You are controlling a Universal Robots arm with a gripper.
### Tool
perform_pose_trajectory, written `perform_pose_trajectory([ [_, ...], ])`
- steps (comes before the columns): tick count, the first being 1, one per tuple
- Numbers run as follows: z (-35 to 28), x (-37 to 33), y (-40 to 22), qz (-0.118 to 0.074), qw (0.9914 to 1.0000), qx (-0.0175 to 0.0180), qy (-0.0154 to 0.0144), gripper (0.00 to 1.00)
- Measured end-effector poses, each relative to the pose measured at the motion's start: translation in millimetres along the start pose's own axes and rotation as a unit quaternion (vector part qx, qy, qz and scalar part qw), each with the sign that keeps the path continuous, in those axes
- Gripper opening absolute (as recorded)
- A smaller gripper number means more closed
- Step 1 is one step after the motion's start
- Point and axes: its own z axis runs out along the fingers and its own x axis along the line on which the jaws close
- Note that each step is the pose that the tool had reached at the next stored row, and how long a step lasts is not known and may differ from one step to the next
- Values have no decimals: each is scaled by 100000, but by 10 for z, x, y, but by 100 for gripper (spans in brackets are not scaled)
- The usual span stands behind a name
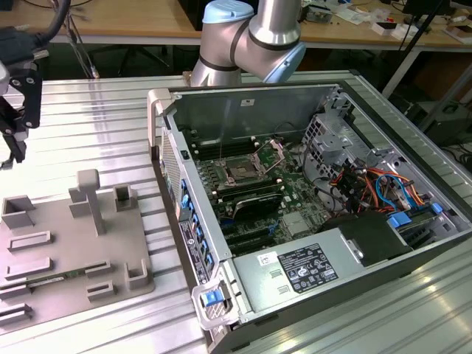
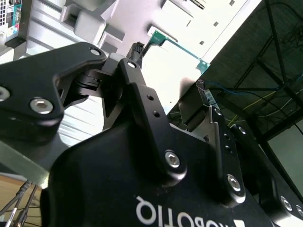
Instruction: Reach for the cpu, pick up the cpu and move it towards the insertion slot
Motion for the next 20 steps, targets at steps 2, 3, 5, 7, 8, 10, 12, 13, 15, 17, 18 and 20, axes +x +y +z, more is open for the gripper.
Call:
perform_pose_trajectory([
  [2,0,-39,0,-1,100000,4,3,55],
  [3,0,-56,0,0,100000,-2,0,55],
  [5,0,-78,0,-2,100000,2,3,55],
  [7,0,-107,1,-1,100000,-1,1,55],
  [8,0,-118,0,-4,100000,2,3,55],
  [10,0,-154,1,-4,100000,1,4,55],
  [12,0,-172,1,-3,100000,2,1,55],
  [13,0,-189,1,-2,100000,2,4,55],
  [15,0,-217,1,-3,100000,1,2,55],
  [17,1,-242,1,-1,100000,1,0,55],
  [18,1,-255,1,0,100000,-1,0,55],
  [20,1,-285,2,-2,100000,-1,-2,55],
])
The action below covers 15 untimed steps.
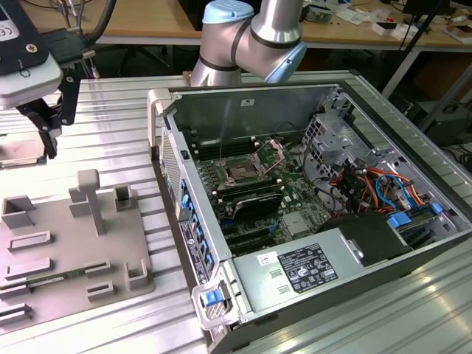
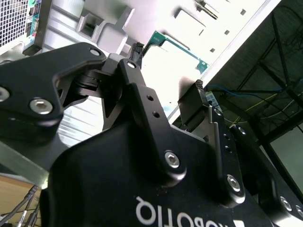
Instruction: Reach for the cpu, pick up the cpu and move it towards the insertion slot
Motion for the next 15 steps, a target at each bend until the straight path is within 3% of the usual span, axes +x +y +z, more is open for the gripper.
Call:
perform_pose_trajectory([
  [15,0,-266,2,-1,100000,2,5,55],
])
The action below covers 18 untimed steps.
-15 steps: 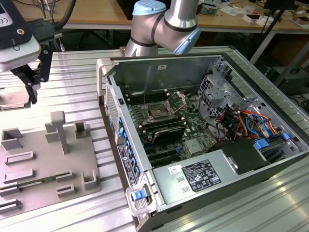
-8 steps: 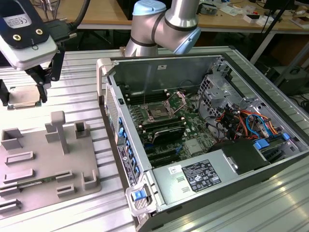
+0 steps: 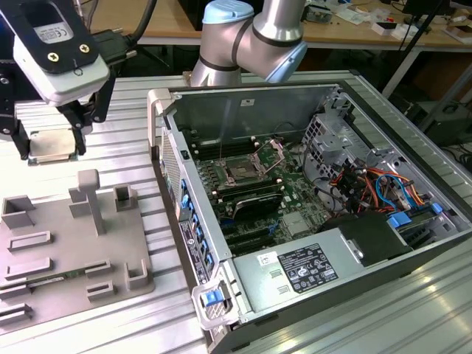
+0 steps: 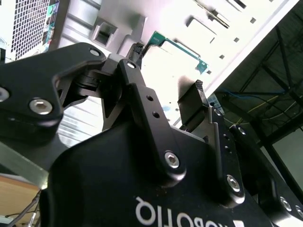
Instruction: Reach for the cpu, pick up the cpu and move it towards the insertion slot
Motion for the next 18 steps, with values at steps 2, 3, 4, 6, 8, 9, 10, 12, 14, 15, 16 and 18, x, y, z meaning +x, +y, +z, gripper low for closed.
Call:
perform_pose_trajectory([
  [2,0,-37,0,4,100000,1,-1,55],
  [3,0,-50,0,3,100000,0,-3,55],
  [4,0,-65,0,3,100000,2,-1,55],
  [6,1,-92,1,3,100000,0,-3,55],
  [8,1,-124,1,2,100000,2,0,55],
  [9,1,-137,1,2,100000,1,-2,55],
  [10,1,-157,1,2,100000,1,2,55],
  [12,1,-219,1,1,100000,0,-3,55],
  [14,2,-258,2,1,100000,0,-3,55],
  [15,2,-271,2,0,100000,0,-4,55],
  [16,2,-285,2,2,100000,1,1,55],
  [18,3,-321,2,3,100000,0,0,55],
])
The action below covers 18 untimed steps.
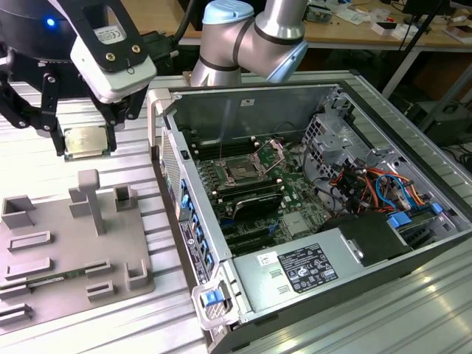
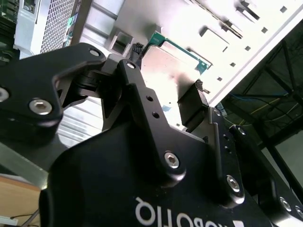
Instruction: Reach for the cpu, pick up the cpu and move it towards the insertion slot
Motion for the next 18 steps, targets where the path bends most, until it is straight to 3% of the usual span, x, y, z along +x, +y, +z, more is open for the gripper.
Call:
perform_pose_trajectory([
  [12,4,-241,1,2,100000,1,0,55],
  [14,6,-311,2,-3,100000,-2,-3,55],
  [18,6,-369,2,-3,100000,3,0,55],
])
